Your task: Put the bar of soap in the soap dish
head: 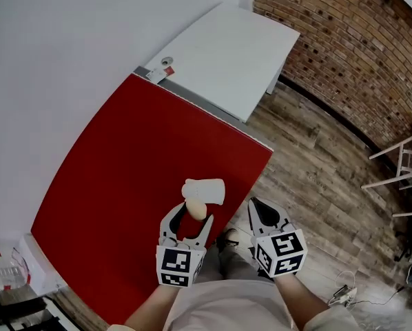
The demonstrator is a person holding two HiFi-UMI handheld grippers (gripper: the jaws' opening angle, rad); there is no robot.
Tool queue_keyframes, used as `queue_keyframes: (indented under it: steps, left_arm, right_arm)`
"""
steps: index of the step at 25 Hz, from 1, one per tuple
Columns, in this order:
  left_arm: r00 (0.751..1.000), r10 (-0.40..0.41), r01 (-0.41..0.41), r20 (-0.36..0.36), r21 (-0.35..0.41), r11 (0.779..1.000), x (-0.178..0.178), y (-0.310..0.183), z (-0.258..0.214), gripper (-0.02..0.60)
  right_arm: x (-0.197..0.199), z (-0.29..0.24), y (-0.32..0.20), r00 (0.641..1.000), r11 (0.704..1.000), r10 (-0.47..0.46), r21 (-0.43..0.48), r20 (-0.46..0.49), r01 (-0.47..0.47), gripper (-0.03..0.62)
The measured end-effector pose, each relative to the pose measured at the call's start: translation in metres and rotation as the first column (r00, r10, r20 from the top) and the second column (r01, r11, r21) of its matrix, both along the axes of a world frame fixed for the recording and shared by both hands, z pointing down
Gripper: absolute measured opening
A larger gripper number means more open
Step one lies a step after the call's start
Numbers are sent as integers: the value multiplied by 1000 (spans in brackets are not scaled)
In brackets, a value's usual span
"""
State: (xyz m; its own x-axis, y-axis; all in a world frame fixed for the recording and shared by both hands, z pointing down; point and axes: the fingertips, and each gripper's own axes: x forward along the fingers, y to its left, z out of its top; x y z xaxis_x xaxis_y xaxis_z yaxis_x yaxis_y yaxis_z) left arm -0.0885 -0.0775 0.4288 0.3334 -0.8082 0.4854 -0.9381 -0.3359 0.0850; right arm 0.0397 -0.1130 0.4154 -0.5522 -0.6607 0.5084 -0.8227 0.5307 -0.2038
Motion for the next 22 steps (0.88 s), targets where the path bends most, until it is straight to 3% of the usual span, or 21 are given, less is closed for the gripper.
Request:
queue_keyframes:
  steps: [4, 18, 22]
  left_arm:
    - [1000, -3, 2, -5, -42, 999, -5, -9, 27, 276]
    - [999, 40, -38, 27, -59, 998, -9, -37, 69, 276]
    - [995, 89, -86, 38, -73, 994, -9, -37, 75, 276]
  right_arm:
    - [-13, 14, -9, 1000, 1000, -18, -10, 0, 18, 5]
    - [-22, 60, -34, 1000, 998, 8, -70, 19, -6, 5]
    - [-29, 63, -32, 1000, 997, 2, -74, 19, 0, 5]
